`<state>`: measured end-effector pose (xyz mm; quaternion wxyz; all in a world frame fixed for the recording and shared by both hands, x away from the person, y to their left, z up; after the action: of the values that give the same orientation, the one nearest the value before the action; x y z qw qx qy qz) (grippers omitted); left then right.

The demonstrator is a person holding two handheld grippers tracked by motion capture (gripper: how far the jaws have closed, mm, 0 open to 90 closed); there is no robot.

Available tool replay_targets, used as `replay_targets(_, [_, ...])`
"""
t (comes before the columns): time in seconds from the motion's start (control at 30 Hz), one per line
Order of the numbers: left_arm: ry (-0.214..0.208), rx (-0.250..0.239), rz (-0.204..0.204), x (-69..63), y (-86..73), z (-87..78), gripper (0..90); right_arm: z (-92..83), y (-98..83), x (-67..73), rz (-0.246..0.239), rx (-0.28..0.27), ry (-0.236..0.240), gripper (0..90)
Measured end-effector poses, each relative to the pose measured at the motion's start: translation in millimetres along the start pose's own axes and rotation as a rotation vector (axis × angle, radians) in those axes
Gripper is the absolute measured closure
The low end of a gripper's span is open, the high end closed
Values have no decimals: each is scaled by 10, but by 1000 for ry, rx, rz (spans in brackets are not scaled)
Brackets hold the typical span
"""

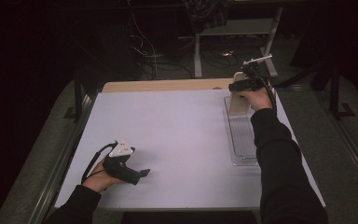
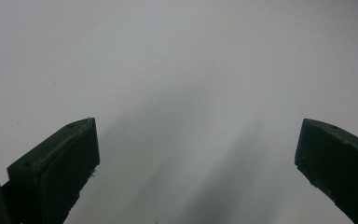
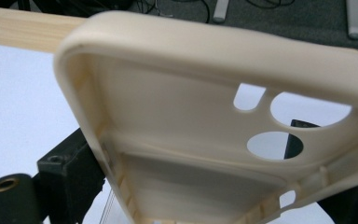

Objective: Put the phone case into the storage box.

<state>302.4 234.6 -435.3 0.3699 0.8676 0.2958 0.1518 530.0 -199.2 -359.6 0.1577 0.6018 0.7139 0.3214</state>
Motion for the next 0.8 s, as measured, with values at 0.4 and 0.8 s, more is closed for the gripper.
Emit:
replay_targets(0.4, [-7,-13,-13,-22,10,9,0,211,-13,31,-1,42,-56,74])
replay_targets(0.8, [-14,-20,-14,-35,22,9,0,354,54,72,-4,60,-68,71])
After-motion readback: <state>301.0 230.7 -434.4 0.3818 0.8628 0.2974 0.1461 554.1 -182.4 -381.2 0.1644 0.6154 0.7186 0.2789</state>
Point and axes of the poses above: each handheld gripper's, and its own axes: z roughly forward along the jaws, y roughly out of its top, x roughly to its left, the point moved 2 cm from there along z, roughly forward along the jaws, and after that the axes turned 3 degrees about y, right-handed, at the moved point
